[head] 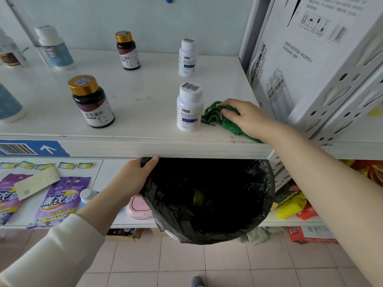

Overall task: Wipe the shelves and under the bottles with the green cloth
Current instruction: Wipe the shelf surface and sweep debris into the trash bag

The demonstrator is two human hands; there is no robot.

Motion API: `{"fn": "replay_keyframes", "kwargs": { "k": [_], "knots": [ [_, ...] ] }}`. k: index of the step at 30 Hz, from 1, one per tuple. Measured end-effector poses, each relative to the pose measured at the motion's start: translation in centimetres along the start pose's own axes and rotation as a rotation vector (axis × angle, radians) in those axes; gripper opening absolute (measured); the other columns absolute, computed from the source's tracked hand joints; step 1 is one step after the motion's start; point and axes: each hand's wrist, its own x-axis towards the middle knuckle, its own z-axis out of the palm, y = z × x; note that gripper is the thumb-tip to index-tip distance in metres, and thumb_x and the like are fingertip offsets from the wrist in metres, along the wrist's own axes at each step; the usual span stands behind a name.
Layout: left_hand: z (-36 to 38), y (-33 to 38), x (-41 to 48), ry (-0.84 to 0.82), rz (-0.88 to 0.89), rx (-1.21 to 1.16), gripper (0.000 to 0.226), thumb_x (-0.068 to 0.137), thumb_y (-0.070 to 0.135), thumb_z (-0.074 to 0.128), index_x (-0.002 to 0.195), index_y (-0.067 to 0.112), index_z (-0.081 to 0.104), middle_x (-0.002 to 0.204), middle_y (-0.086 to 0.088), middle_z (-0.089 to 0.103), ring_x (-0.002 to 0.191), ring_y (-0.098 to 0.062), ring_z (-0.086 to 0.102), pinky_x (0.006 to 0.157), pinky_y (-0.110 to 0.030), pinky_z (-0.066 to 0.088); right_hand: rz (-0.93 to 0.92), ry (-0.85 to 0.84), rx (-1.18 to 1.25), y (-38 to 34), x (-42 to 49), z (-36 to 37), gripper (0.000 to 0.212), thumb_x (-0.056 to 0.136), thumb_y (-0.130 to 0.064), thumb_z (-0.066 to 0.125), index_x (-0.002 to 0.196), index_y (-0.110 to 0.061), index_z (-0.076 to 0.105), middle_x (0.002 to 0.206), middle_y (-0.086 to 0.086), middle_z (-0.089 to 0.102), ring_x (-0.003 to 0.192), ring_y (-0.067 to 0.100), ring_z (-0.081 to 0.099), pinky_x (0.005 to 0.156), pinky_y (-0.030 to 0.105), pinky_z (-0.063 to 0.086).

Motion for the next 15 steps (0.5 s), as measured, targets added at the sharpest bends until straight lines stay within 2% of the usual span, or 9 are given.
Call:
{"fn": "replay_keyframes", "kwargs": {
  "k": [3,8,11,13,14,15],
  "knots": [
    [0.0,0.1,-0.1,-0.007,-0.007,-0.014,0.029,0.091,0.04,0.048,0.096,0.016,0.063,0.088,-0.005,0.064,0.081,-0.023,0.06,0.063,-0.026,0.047,0.013,0.004,0.011,0.0,-1.6,0.0,0.03,0.096,-0.028,0.039,0.123,-0.021,0.051,0.126,-0.001,0.055,0.115,0.013,0.046,0.089,0.022,0.031],
    [0.1,0.2,-0.3,-0.025,-0.016,-0.019,0.029,0.092,0.041,0.047,0.095,0.016,0.061,0.084,-0.006,0.062,0.071,-0.02,0.059,0.056,-0.026,0.048,-0.02,0.011,0.032,-0.4,-5.7,0.6,0.03,0.096,-0.026,0.04,0.122,-0.021,0.052,0.117,-0.01,0.054,0.111,0.004,0.045,0.089,0.02,0.032],
    [0.0,0.1,-0.3,-0.024,-0.012,-0.006,0.032,0.091,0.042,0.047,0.098,0.014,0.061,0.085,-0.007,0.062,0.074,-0.024,0.059,0.059,-0.027,0.05,-0.035,0.022,0.069,-0.7,-7.8,1.1,0.027,0.095,-0.026,0.041,0.119,-0.023,0.053,0.115,-0.014,0.056,0.109,-0.001,0.048,0.09,0.017,0.035],
    [0.0,0.1,-0.3,-0.021,-0.008,-0.009,0.03,0.091,0.041,0.047,0.096,0.015,0.061,0.082,-0.006,0.061,0.071,-0.022,0.058,0.059,-0.027,0.049,-0.025,0.057,0.175,-1.2,-8.6,1.1,0.019,0.095,-0.025,0.042,0.109,-0.03,0.053,0.105,-0.024,0.055,0.097,-0.014,0.048,0.084,0.004,0.035],
    [0.0,0.2,-0.4,-0.024,-0.006,-0.013,0.029,0.092,0.041,0.047,0.094,0.015,0.061,0.081,-0.005,0.061,0.069,-0.02,0.057,0.058,-0.026,0.048,-0.007,0.11,0.252,-1.5,-8.6,0.9,0.017,0.095,-0.023,0.043,0.106,-0.031,0.053,0.101,-0.025,0.055,0.094,-0.017,0.048,0.082,0.002,0.036],
    [0.0,0.2,-0.4,-0.03,-0.004,-0.016,0.028,0.092,0.04,0.047,0.091,0.016,0.061,0.08,-0.004,0.061,0.068,-0.019,0.057,0.057,-0.025,0.048,0.017,0.181,0.326,-1.6,-8.4,0.7,0.018,0.094,-0.023,0.044,0.107,-0.029,0.055,0.101,-0.021,0.058,0.095,-0.011,0.052,0.085,0.006,0.038]
  ]
}}
